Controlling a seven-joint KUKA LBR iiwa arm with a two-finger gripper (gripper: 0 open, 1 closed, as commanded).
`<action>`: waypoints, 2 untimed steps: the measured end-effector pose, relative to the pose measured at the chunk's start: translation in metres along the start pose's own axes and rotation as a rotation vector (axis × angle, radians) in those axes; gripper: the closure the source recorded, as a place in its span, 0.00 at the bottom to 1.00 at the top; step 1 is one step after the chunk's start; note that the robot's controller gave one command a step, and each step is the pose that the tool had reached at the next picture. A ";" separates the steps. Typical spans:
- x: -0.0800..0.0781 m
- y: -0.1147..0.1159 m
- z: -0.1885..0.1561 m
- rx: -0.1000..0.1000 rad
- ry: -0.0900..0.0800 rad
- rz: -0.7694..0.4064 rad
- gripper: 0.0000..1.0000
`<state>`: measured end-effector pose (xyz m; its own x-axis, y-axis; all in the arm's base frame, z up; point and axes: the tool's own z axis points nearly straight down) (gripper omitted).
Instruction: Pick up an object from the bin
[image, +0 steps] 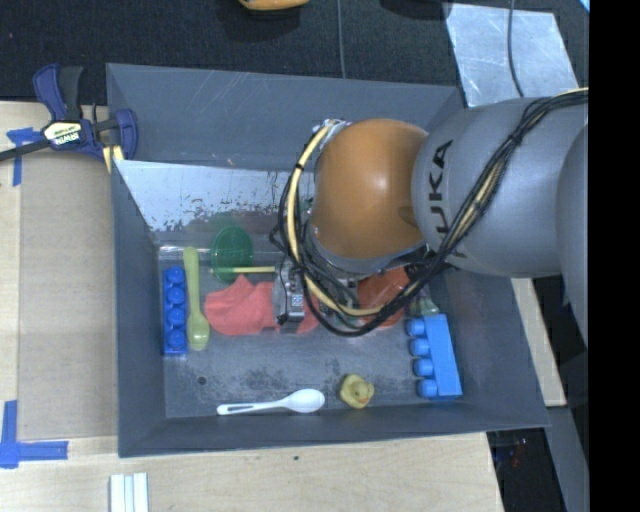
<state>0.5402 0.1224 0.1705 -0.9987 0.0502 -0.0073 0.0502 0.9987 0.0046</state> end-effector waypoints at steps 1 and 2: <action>0.000 0.000 0.000 0.000 0.000 0.001 0.00; 0.000 0.000 0.000 0.000 0.000 0.001 0.00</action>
Offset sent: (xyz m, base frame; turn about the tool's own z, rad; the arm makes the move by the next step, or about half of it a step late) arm 0.0000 0.0000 0.0000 0.0000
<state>0.5402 0.1222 0.1704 -0.9987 0.0510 -0.0072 0.0509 0.9987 0.0044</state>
